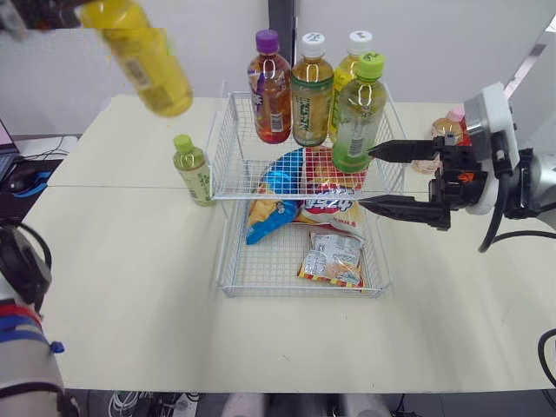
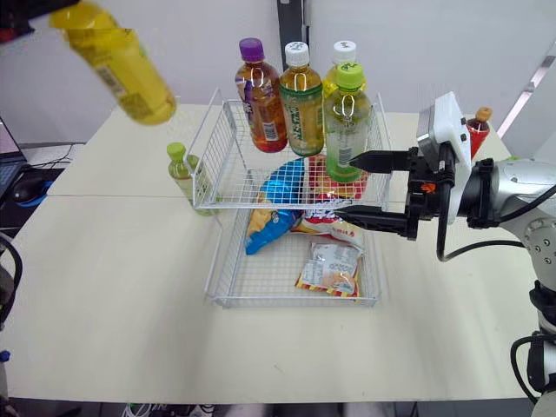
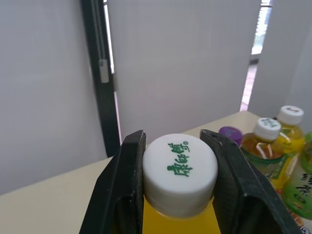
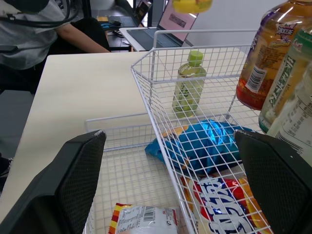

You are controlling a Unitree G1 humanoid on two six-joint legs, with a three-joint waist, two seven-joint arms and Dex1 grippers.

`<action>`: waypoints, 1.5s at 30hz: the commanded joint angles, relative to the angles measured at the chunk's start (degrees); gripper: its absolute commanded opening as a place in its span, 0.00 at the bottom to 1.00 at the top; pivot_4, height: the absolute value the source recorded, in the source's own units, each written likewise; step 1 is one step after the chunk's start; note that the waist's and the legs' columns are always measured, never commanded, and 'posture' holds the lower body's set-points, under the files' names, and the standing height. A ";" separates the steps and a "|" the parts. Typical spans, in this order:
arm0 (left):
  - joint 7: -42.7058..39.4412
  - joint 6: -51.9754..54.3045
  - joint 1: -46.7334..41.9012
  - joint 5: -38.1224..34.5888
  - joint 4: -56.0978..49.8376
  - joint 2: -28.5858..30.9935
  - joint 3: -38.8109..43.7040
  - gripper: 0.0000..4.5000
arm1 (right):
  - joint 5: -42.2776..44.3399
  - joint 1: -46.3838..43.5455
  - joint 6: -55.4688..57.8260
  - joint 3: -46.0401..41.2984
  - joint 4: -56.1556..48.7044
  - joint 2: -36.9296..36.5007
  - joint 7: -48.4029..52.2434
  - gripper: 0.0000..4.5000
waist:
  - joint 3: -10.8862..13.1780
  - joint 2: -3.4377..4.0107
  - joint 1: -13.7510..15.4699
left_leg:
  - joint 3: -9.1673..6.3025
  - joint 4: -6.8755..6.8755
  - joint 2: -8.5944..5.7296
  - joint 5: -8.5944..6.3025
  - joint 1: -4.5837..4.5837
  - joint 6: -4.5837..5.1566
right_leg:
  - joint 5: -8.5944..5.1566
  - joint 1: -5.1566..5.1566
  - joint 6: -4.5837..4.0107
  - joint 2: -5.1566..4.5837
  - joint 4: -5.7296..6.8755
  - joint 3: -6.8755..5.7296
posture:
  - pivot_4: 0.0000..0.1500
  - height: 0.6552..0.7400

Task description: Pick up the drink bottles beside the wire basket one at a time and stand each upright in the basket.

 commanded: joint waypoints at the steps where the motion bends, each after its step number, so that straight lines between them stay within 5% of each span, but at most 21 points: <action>1: -5.35 -0.63 -7.08 0.61 3.23 -3.62 -3.20 0.30 | 1.00 0.15 -0.12 -2.25 -1.85 -0.44 -1.30 1.00 | 0.00 0.00 -0.01 | -0.02 0.00 0.01 0.00 0.00 0.00 | 0.00 0.00 0.00 0.01 0.01 -0.02 | 1.00 1.00; 14: -10.07 -4.68 -0.29 3.65 -2.65 -18.50 -9.81 0.30 | 1.86 1.34 0.02 -3.54 -3.09 -0.81 -4.30 1.00 | 0.01 0.03 -0.98 | 0.05 0.01 0.03 0.00 0.00 0.00 | -0.01 -0.06 0.01 -0.02 0.05 0.11 | 1.00 1.00; 41: -11.22 -13.34 3.79 10.78 1.56 -28.14 -10.20 0.30 | 4.91 3.45 1.23 -6.13 -5.64 -2.10 -8.02 1.00 | 0.02 0.03 -0.34 | 0.05 0.05 0.00 0.00 -0.01 0.01 | -0.01 -0.02 0.01 -0.06 0.03 0.07 | 1.00 1.00; 45: -11.41 -12.90 3.02 9.96 1.46 -28.30 -8.71 0.56 | 4.87 3.55 1.18 -5.94 -5.56 -2.08 -8.21 1.00 | 0.02 0.03 -0.35 | 0.06 0.06 0.00 0.00 -0.01 0.01 | 0.00 -0.02 0.01 -0.06 0.04 0.07 | 1.00 1.00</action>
